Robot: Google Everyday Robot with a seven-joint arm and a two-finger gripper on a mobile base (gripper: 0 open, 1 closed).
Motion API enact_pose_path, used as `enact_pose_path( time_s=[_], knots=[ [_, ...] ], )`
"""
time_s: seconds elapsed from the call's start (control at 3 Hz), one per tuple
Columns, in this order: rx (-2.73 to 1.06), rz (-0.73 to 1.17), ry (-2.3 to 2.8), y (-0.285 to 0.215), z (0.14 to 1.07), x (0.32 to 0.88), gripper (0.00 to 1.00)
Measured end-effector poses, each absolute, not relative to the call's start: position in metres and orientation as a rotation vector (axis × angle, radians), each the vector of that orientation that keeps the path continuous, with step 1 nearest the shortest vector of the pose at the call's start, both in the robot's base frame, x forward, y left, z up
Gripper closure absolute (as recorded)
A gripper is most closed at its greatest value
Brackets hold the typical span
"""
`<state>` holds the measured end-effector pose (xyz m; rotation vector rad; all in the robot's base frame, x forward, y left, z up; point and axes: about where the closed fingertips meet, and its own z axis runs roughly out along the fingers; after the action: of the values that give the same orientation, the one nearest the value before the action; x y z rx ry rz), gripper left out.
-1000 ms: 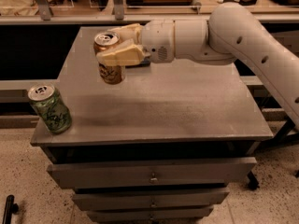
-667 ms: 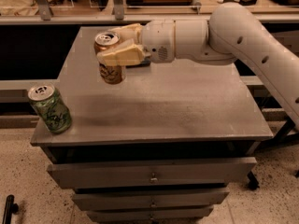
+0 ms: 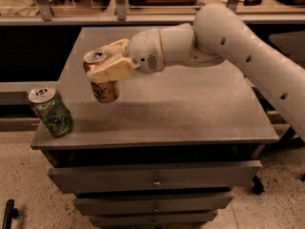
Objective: Move orange can near green can
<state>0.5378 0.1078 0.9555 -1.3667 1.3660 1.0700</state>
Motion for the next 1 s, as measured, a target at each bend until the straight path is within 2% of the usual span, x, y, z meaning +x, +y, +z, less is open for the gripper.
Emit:
enact_pose_path(
  time_s=[1.0],
  knots=[
    [-1.401, 1.271, 1.176, 0.156, 0.944, 0.519, 1.00]
  ],
)
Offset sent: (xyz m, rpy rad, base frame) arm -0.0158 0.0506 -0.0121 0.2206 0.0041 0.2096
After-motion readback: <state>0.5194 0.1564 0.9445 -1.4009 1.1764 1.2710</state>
